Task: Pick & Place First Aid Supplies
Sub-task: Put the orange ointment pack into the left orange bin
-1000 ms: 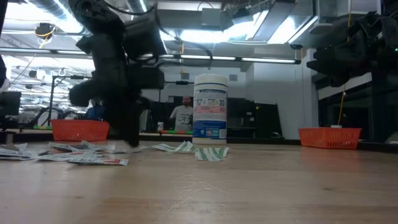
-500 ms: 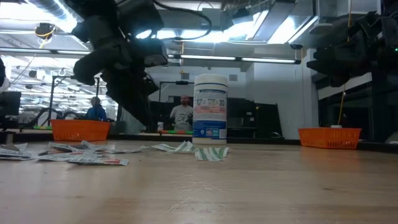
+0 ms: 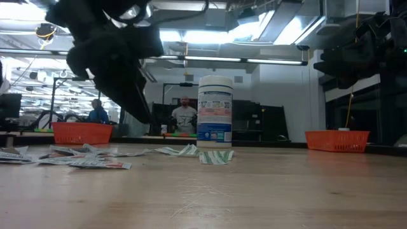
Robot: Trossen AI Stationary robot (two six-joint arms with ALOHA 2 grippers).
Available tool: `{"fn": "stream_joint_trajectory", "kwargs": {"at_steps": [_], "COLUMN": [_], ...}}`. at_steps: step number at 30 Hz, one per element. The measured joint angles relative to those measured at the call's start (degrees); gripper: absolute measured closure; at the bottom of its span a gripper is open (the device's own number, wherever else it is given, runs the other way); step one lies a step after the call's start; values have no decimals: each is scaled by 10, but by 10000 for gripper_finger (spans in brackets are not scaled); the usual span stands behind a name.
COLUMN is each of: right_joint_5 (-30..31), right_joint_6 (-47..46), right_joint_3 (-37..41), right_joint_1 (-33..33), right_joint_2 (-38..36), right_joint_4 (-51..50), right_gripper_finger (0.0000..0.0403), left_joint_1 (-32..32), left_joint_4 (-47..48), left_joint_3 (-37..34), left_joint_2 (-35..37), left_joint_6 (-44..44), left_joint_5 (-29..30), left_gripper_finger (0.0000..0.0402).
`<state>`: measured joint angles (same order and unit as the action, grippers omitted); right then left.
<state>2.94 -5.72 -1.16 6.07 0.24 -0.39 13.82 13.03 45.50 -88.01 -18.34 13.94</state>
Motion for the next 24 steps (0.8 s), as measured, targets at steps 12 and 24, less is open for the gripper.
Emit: {"fn": "stream_joint_trajectory", "kwargs": {"at_steps": [12,24], "right_joint_5": [0,0], "right_joint_6": [0,0], "right_joint_3": [0,0], "right_joint_1": [0,0], "right_joint_2": [0,0], "right_joint_4": [0,0], "right_gripper_finger": [212,212], "left_joint_1": [-6,-7], "left_joint_4": [-75,8], "left_joint_3": [1,1], "left_joint_2": [-53,-67], "left_joint_6": [-122,-225], "left_joint_5": [71,82], "left_gripper_finger": [228,231]}}
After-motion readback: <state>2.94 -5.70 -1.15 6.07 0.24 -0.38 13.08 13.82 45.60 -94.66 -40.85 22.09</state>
